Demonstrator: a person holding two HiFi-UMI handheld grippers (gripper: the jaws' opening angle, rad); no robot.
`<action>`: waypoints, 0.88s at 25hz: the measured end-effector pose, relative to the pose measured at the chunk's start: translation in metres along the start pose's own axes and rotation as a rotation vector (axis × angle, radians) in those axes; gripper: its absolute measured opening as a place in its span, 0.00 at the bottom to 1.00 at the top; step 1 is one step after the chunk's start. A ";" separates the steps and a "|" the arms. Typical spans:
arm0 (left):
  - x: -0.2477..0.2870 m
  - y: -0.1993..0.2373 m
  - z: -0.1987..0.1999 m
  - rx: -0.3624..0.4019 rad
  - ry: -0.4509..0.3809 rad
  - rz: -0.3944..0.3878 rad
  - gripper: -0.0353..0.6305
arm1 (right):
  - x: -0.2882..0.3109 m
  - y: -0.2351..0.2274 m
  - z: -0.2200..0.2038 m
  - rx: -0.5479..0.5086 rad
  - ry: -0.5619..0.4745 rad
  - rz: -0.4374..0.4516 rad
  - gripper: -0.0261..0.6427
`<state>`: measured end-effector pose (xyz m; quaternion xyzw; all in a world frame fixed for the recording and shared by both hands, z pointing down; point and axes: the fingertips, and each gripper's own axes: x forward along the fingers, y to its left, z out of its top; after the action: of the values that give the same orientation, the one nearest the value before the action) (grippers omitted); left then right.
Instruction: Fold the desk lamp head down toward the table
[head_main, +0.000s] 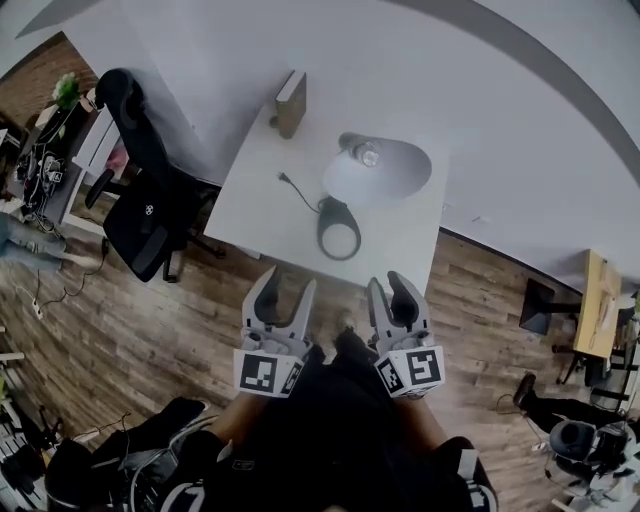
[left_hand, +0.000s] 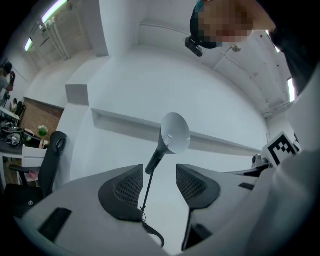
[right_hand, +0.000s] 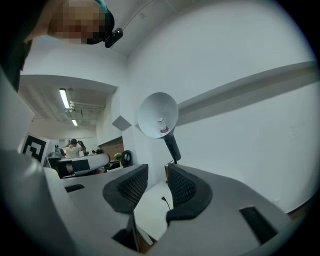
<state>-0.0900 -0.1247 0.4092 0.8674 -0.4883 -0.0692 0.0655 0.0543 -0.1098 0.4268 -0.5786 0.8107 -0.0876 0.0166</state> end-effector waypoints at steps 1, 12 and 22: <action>0.007 0.000 0.003 -0.006 -0.007 -0.001 0.37 | 0.005 -0.004 0.005 0.001 -0.008 0.004 0.25; 0.067 -0.004 0.034 -0.015 -0.071 0.032 0.37 | 0.053 -0.037 0.051 0.025 -0.078 0.087 0.25; 0.096 -0.005 0.056 -0.022 -0.116 0.010 0.37 | 0.071 -0.040 0.079 0.037 -0.144 0.135 0.25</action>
<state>-0.0470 -0.2069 0.3480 0.8588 -0.4948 -0.1244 0.0470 0.0788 -0.1991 0.3613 -0.5269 0.8430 -0.0593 0.0912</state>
